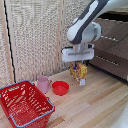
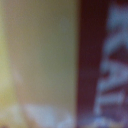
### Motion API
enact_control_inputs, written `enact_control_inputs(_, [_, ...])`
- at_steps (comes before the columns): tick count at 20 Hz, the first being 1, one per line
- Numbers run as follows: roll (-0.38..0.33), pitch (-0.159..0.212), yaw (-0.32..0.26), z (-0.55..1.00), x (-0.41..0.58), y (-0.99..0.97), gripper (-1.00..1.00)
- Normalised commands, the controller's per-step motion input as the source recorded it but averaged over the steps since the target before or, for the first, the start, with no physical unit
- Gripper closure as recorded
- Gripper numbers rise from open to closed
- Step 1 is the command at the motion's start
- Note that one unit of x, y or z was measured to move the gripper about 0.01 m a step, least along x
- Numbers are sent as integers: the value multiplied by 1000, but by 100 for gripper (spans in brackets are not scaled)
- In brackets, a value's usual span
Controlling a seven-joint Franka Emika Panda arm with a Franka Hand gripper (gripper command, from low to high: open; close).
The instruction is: Meticulously direct the gripper system near the nourishment stick. Grapple the nourishment stick firmly with the gripper system. Progress with the gripper system grasping the stick toward the storage box. Tenderly permit the nourishment stick to descend into the box.
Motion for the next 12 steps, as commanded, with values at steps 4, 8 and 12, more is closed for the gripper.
enact_control_inputs(4, [32, 26, 70, 929, 277, 305, 100])
enact_control_inputs(8, [20, 40, 44, 669, 285, 682, 100])
enact_control_inputs(12, [15, -4, 8, 415, 180, 813, 100])
